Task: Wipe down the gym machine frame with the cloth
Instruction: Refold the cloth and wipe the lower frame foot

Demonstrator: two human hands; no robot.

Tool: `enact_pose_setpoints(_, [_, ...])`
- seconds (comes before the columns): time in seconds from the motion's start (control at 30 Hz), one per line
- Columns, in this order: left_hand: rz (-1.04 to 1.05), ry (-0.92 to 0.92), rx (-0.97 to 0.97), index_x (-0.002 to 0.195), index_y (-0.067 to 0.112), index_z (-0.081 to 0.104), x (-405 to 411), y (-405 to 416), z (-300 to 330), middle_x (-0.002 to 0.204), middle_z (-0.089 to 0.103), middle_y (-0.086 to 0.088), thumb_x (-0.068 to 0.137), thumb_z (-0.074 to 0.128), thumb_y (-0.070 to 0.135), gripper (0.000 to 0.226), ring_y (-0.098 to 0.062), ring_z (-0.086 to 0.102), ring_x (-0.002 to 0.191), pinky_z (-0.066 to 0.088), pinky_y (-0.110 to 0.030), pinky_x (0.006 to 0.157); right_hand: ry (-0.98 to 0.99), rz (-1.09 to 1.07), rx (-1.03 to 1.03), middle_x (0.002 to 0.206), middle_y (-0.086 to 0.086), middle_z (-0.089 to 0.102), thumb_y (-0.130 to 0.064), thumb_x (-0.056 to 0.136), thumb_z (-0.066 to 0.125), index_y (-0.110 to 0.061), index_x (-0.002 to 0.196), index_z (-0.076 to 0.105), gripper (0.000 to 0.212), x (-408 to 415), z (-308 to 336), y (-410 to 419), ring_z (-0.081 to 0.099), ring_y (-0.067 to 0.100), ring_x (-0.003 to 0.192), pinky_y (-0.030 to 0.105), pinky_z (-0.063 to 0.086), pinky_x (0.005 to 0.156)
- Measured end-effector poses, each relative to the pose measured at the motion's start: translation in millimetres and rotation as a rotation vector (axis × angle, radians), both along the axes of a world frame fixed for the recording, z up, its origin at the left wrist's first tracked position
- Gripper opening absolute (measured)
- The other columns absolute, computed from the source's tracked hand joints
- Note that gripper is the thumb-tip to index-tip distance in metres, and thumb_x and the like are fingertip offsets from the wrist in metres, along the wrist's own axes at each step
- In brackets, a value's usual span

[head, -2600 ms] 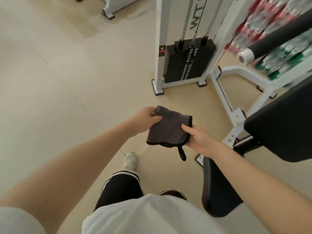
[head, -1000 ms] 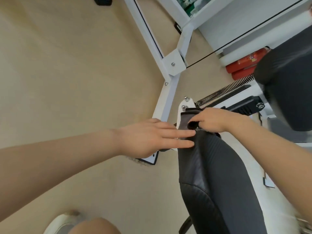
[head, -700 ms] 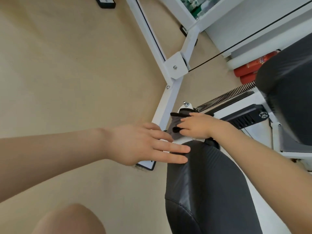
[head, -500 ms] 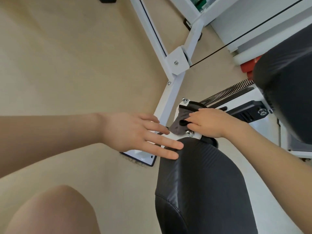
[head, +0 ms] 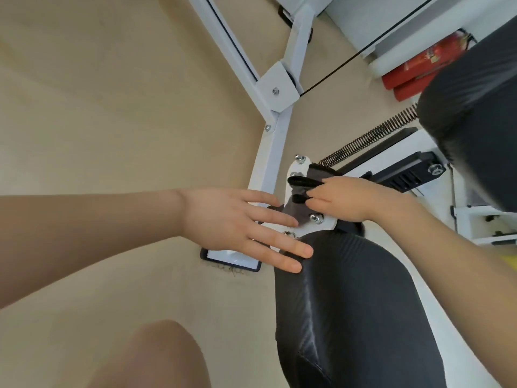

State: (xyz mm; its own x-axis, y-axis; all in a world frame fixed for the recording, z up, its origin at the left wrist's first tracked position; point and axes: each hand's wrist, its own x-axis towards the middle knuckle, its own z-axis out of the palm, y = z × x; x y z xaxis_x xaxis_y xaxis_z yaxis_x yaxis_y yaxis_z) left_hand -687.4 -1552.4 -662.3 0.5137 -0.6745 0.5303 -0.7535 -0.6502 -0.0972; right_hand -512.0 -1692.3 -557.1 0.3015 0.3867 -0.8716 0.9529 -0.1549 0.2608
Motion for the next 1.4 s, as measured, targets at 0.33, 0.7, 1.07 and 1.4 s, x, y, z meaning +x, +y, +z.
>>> enact_pose_setpoints(0.33, [-0.056, -0.005, -0.163, 0.142, 0.015, 0.026, 26.0, -3.7, -38.6, 0.15, 0.027, 0.005, 0.092, 0.018, -0.003, 0.054, -0.016, 0.028, 0.135, 0.02, -0.036, 0.113, -0.087, 0.039, -0.089, 0.139, -0.011, 0.047, -0.036, 0.099, 0.022, -0.027, 0.131, 0.051, 0.044, -7.1, -47.2, 8.8, 0.031, 0.005, 0.135, 0.032, 0.004, 0.115])
enact_pose_setpoints(0.7, [-0.04, 0.835, -0.169, 0.125, 0.028, -0.036, 33.8, -62.3, -103.0, 0.132, -0.046, 0.011, 0.085, 0.035, -0.002, 0.087, -0.012, -0.017, 0.142, -0.015, -0.023, 0.108, -0.195, -0.019, 0.029, 0.154, -0.015, 0.019, -0.038, 0.101, 0.02, -0.035, 0.143, 0.032, 0.044, -15.3, -21.8, 0.7, 0.004, 0.007, 0.144, 0.033, -0.003, 0.115])
enact_pose_setpoints(1.07, [-0.171, 0.78, -0.337, 0.134, 0.028, -0.027, 49.5, -74.4, -128.9, 0.14, -0.039, 0.013, 0.084, 0.046, 0.001, 0.093, -0.007, -0.019, 0.139, -0.004, -0.025, 0.113, -0.302, -0.128, 0.268, 0.147, -0.003, 0.038, -0.04, 0.098, 0.014, -0.016, 0.142, 0.039, 0.056, -2.5, 7.1, -6.8, 0.028, 0.011, 0.139, 0.027, 0.008, 0.114])
enact_pose_setpoints(1.4, [-0.193, 0.739, -0.484, 0.147, 0.022, -0.004, 52.9, -65.8, -123.3, 0.151, -0.005, 0.008, 0.07, 0.054, -0.003, 0.1, -0.022, 0.046, 0.125, 0.032, -0.029, 0.104, -0.456, 0.161, 0.537, 0.098, 0.009, 0.072, -0.026, 0.087, 0.035, -0.004, 0.087, 0.073, 0.044, -11.1, 13.5, -26.2, 0.067, 0.026, 0.099, 0.04, 0.045, 0.096])
